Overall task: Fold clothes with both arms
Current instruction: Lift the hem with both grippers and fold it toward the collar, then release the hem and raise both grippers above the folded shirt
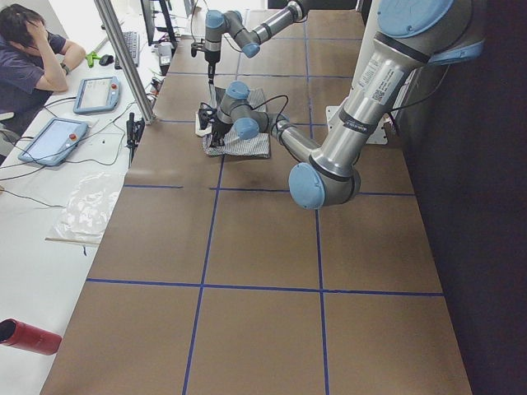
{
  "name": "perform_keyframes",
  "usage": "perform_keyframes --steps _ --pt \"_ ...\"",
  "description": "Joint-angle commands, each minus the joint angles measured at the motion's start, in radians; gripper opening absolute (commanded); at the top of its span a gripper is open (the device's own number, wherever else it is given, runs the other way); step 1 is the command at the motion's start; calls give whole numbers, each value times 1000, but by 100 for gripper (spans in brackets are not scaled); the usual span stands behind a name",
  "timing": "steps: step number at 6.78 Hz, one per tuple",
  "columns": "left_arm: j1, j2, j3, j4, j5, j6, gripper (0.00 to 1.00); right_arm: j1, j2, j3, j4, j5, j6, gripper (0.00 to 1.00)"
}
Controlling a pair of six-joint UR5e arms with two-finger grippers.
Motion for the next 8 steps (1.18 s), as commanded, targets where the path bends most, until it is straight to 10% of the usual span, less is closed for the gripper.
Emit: perform_keyframes --steps 1,2,3,6,8 --pt "5 -6 1 0 0 -1 7 -3 5 -2 0 0 -3 0" --pt "5 -6 1 -2 -1 13 80 -5 -8 -5 41 0 -5 17" --pt "5 -14 -3 -2 -3 13 100 -14 -42 -11 125 -9 5 99" --pt "-5 -5 -35 9 -79 72 100 -9 -63 42 132 66 47 100" --pt "-11 76 -152 17 -106 69 100 -38 -207 287 -4 65 264 100"
